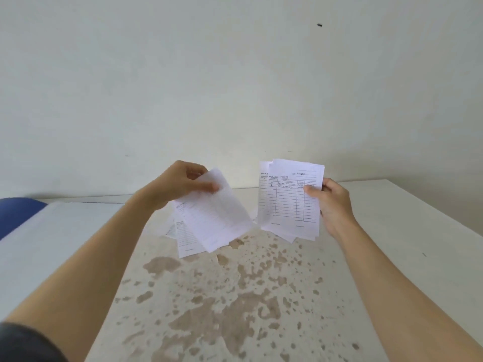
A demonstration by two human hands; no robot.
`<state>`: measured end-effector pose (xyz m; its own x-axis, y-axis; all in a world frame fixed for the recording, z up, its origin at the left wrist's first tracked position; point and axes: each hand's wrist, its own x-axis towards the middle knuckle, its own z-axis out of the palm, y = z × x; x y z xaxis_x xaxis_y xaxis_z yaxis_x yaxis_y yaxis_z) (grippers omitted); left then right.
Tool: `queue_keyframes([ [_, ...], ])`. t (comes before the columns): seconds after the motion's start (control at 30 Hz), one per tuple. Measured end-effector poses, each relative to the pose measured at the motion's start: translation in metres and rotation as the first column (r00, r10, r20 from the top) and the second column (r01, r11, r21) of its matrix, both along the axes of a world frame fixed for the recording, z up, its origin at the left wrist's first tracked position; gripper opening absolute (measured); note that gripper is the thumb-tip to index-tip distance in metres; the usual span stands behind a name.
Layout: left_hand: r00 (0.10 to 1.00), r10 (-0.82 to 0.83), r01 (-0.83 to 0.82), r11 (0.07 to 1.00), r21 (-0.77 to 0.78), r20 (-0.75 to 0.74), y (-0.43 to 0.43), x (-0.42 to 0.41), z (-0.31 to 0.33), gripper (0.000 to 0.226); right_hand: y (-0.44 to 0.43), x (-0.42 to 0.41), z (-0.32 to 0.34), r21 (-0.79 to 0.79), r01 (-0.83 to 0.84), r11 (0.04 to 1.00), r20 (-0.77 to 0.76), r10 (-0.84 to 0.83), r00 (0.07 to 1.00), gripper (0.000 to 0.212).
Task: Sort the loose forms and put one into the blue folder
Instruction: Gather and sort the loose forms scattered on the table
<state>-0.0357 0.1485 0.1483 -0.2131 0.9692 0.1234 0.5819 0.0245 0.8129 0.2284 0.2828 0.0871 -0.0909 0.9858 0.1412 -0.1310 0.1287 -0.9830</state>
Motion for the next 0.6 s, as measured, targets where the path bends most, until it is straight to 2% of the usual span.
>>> queue_keyframes([
  [0.1,0.986,-0.129,0.116,0.986,-0.117,-0.107,-0.014,0.0,0.007,0.035,-0.011,-0.008,0.007,0.021,-0.02,1.0,0.016,0.02,1.0,0.014],
  [0.23,0.975,-0.169,0.16,0.985,-0.071,-0.145,-0.02,0.013,0.002,0.024,-0.031,-0.022,0.004,0.023,-0.091,0.996,0.121,0.088,0.989,0.011],
  [0.37,0.95,-0.072,0.108,0.989,0.101,-0.304,-0.015,0.034,-0.018,0.019,-0.054,-0.034,-0.008,0.014,-0.192,0.981,0.213,0.185,0.959,0.009],
  [0.5,0.852,0.04,0.071,0.979,0.19,-0.523,-0.003,0.053,-0.039,0.03,-0.068,-0.036,-0.019,-0.019,-0.239,0.971,0.228,0.237,0.944,0.008],
  [0.57,0.83,0.101,0.037,0.972,0.234,-0.548,0.002,0.058,-0.045,0.032,-0.072,-0.034,-0.022,-0.055,-0.257,0.965,0.216,0.263,0.94,0.008],
  [0.6,0.83,0.128,0.019,0.966,0.257,-0.543,0.005,0.059,-0.047,0.032,-0.074,-0.032,-0.022,-0.068,-0.259,0.964,0.218,0.267,0.939,0.015],
])
